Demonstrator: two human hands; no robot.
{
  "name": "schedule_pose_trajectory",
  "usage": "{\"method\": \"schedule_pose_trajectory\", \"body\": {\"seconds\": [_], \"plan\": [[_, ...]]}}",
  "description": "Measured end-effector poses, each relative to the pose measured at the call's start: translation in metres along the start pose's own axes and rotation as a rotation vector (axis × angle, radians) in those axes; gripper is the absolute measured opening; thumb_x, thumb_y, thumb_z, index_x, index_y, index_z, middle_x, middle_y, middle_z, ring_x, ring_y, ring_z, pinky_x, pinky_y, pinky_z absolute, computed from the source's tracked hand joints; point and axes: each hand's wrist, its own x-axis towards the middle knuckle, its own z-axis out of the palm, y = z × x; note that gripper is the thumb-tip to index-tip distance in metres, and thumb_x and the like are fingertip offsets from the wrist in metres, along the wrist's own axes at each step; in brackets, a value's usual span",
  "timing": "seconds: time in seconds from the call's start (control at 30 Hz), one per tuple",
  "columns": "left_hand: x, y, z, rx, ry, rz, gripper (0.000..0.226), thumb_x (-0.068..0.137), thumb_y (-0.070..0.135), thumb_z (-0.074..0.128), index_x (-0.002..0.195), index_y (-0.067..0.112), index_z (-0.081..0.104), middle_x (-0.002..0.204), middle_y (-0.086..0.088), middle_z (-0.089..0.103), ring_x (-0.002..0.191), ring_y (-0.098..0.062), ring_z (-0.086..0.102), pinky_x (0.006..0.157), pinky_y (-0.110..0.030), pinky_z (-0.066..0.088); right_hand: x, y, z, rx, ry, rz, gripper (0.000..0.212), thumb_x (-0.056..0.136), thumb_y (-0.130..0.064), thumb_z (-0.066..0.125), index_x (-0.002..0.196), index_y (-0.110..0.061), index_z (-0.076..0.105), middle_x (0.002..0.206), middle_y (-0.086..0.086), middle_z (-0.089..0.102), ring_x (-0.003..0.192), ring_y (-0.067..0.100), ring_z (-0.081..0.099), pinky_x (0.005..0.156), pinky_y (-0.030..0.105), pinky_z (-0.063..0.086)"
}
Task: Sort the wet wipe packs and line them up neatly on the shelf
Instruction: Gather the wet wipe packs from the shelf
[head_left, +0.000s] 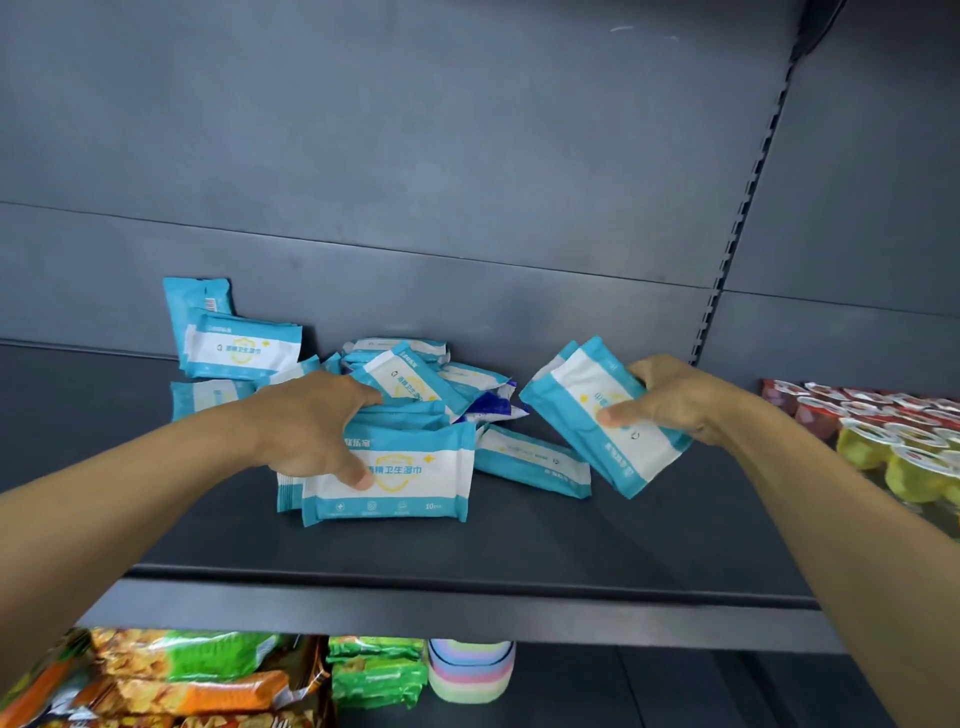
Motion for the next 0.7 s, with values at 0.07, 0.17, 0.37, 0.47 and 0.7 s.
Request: {"method": "schedule_pose_trajectory", "body": {"seconds": [0.07, 0.17, 0.37, 0.47, 0.7], "plan": [[-0.002, 0.001, 0.001, -0.011, 0.001, 0.000, 0.077, 0.074, 0.034, 0.078, 0.140, 0.023, 0.039, 0.134, 0.007, 0.051, 0.119, -0.016, 0.049, 0.101, -0.031, 0.040, -0.004, -0.003, 0.007, 0.091, -0.058, -0.049, 0.028, 0.077, -0.014, 0.077, 0.100, -0.010, 0.061, 0.096, 0.007, 0.071, 0.082, 0.020, 0.069, 0.065, 0.031, 0.055], [-0.003, 0.001, 0.002, -0.015, 0.006, 0.007, 0.077, 0.075, 0.034, 0.078, 0.141, 0.022, 0.038, 0.134, 0.007, 0.051, 0.120, -0.015, 0.049, 0.099, -0.026, 0.039, -0.006, -0.009, 0.027, 0.116, -0.161, -0.125, 0.019, 0.081, -0.012, 0.073, 0.097, -0.011, 0.066, 0.095, 0.005, 0.073, 0.080, 0.018, 0.070, 0.066, 0.029, 0.055], [-0.003, -0.009, 0.004, -0.016, 0.006, 0.019, 0.081, 0.074, 0.036, 0.078, 0.142, 0.022, 0.037, 0.138, 0.008, 0.047, 0.119, -0.014, 0.047, 0.098, -0.024, 0.037, -0.003, -0.013, 0.045, 0.176, -0.330, -0.161, 0.023, 0.095, -0.005, 0.051, 0.115, -0.008, 0.063, 0.108, 0.010, 0.071, 0.097, 0.026, 0.068, 0.083, 0.038, 0.054], [-0.002, -0.012, 0.005, -0.013, 0.007, 0.014, 0.082, 0.074, 0.037, 0.078, 0.142, 0.023, 0.036, 0.136, 0.008, 0.048, 0.116, -0.014, 0.048, 0.098, -0.026, 0.039, -0.002, -0.013, 0.046, 0.185, -0.352, -0.161, 0.027, 0.096, -0.004, 0.047, 0.119, -0.006, 0.061, 0.111, 0.013, 0.069, 0.099, 0.029, 0.067, 0.084, 0.041, 0.054], [0.001, -0.014, 0.006, -0.011, 0.022, 0.013, 0.084, 0.073, 0.036, 0.079, 0.143, 0.022, 0.036, 0.134, 0.006, 0.049, 0.111, -0.014, 0.047, 0.096, -0.024, 0.038, 0.002, -0.010, 0.051, 0.146, -0.312, -0.160, 0.015, 0.096, -0.007, 0.051, 0.104, -0.010, 0.063, 0.106, 0.012, 0.070, 0.093, 0.025, 0.068, 0.078, 0.038, 0.054]]}}
